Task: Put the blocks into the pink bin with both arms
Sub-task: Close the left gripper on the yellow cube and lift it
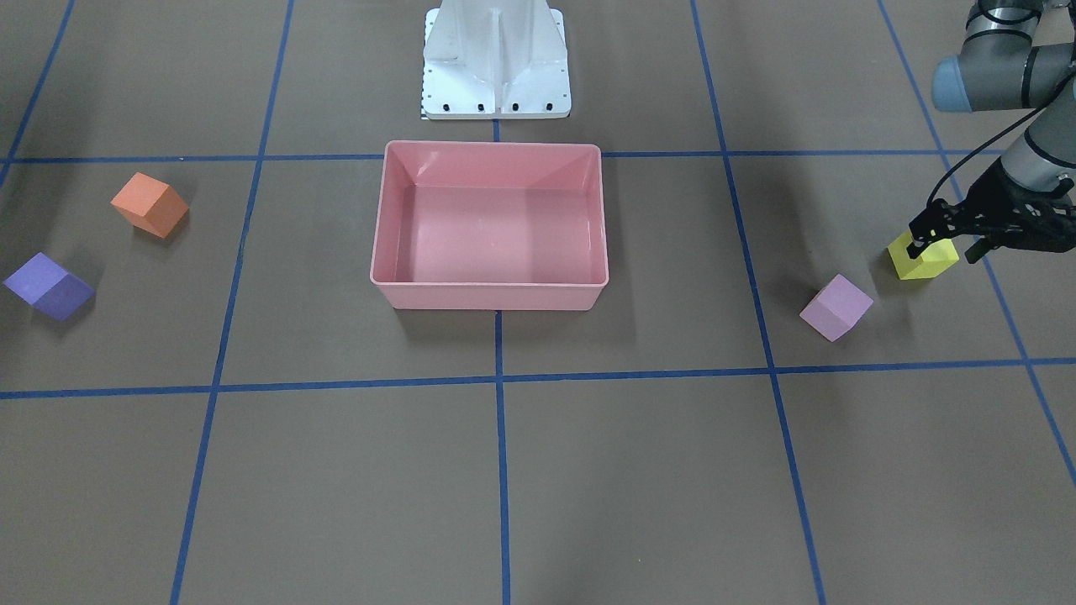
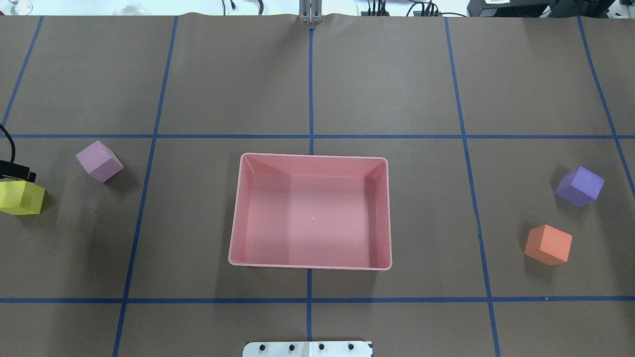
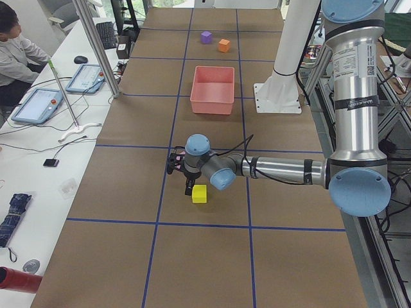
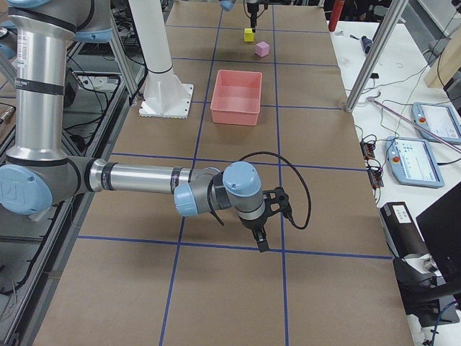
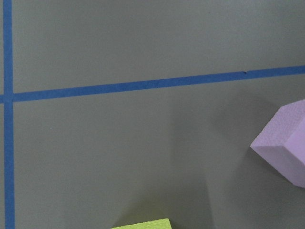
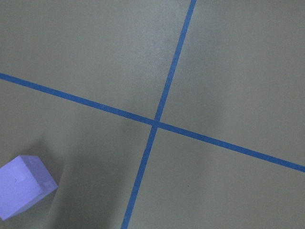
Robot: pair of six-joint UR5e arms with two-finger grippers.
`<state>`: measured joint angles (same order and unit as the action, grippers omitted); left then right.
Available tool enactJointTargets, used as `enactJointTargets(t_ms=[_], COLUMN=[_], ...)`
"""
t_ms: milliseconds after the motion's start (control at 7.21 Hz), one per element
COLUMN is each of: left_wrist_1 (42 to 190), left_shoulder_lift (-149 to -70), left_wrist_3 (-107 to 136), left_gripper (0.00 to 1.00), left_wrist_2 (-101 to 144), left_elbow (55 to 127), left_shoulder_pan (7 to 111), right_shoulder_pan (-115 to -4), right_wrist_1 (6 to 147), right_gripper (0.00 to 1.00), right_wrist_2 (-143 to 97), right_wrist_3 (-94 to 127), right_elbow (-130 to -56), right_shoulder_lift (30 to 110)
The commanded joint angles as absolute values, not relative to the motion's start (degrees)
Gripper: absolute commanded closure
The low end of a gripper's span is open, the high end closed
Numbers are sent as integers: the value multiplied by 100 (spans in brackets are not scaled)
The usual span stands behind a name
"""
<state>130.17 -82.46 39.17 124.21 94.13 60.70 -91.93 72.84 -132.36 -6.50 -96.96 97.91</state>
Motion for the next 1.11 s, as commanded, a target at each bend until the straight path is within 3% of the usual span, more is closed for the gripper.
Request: enactJointTargets(t_ms=[0,554,693,832,970], left_wrist_1=[13017,13017,13017,13025,13025], left_shoulder_lift=[-8139,-8016,-8007,-8007,-7998], left_wrist_3=[3894,3911,3911,3902,3868], left_gripper=[0,0,5,17,44], left_wrist_2=[12104,11927,11779,11725,11716], left_elbow=[9396,9352,9343,9334,9334], left_shoulder_pan=[5890,5503,5380,5335,5335], right_shoulder_pan=[-9193,-9185,-9193,-9185,-9193], right_wrist_1=[7286,7277,7277,7277,7277], right_gripper=[0,0,0,0,0], right_wrist_2=[-13228,-13228,-13219,-13219,-13227], right_wrist_3=[-650,-650,-650,-650,-650], right_elbow=[-9677,-9642,-9642,-9642,-9642], right_shoulder_lift=[9791,9791,9791,9791,9791])
